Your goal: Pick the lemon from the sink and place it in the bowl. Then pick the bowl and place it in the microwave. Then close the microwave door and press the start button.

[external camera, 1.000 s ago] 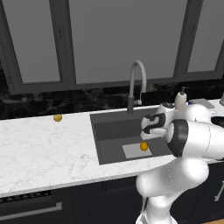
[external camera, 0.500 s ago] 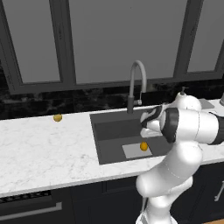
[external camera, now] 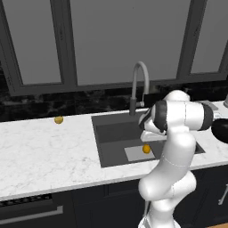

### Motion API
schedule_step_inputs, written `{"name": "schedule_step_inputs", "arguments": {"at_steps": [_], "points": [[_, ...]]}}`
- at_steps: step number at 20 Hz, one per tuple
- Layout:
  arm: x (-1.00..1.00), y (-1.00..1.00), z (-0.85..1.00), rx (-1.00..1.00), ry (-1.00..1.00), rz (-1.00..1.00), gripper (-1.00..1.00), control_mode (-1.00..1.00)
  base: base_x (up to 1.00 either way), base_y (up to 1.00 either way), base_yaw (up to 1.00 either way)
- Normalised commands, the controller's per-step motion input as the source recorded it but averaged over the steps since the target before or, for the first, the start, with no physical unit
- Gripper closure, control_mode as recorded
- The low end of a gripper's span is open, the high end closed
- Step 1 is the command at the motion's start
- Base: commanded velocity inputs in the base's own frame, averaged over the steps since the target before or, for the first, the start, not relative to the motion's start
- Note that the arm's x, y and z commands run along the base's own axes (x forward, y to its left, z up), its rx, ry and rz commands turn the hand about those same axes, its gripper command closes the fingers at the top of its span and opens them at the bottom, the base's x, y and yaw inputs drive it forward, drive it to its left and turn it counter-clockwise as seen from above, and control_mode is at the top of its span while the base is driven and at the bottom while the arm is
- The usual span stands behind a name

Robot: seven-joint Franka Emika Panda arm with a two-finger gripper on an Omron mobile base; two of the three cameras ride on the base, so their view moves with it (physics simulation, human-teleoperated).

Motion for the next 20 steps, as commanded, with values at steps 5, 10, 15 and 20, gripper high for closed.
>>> {"name": "schedule_step_inputs", "arguments": {"at_steps": [5,10,15,20], "points": [[0.32,0.0,-0.5,0.0,0.06,0.0,-1.0,-1.0,0.0,0.0,0.0],[0.37,-0.01,-0.41,0.0,0.06,0.0,-1.0,-1.0,0.0,0.0,0.0],[0.41,0.0,-0.42,0.0,0.04,0.0,-1.0,-1.0,0.0,0.0,0.0],[0.19,0.0,-0.47,0.0,0.06,0.0,-1.0,-1.0,0.0,0.0,0.0]]}}
